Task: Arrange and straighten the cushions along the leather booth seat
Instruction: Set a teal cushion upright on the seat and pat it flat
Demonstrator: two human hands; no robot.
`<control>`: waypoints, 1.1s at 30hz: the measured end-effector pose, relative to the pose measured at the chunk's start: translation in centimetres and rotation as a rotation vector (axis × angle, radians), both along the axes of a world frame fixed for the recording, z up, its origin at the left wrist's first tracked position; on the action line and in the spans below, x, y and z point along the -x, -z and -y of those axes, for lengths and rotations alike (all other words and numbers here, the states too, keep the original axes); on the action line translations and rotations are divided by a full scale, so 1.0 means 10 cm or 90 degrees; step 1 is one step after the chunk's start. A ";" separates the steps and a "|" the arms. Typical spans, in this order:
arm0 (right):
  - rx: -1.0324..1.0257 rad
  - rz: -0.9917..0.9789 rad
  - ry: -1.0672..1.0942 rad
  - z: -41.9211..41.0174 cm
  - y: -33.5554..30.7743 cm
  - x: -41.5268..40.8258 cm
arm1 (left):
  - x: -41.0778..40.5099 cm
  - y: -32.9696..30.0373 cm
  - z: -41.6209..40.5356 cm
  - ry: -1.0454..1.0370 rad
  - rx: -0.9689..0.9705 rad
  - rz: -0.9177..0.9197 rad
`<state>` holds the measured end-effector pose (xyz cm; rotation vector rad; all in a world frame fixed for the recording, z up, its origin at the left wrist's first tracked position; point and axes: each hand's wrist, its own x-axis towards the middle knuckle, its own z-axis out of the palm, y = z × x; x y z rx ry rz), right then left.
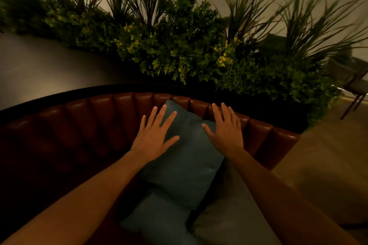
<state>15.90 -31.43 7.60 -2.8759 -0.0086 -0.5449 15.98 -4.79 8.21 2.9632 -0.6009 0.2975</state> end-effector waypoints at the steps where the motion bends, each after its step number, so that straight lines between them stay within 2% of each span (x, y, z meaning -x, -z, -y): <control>1: -0.006 -0.007 -0.004 0.04 0.04 -0.08 | -0.03 0.03 0.04 -0.008 0.004 -0.002; 6: -0.014 -0.103 -0.034 0.20 0.23 -0.42 | -0.17 0.18 0.19 -0.061 0.059 -0.039; 20: -0.044 -0.317 -0.101 0.03 0.71 -1.27 | -0.34 0.51 0.13 -0.115 0.053 -0.076; 23: -0.003 -0.381 -0.083 -0.02 0.88 -1.35 | -0.33 0.61 0.10 -0.128 0.087 -0.093; 28: 0.089 -0.273 -0.042 -0.10 1.07 -1.36 | -0.37 0.86 0.03 -0.173 0.133 -0.169; 33: 0.056 -0.124 -0.097 -0.04 1.31 -1.35 | -0.51 1.07 -0.02 -0.180 0.232 -0.222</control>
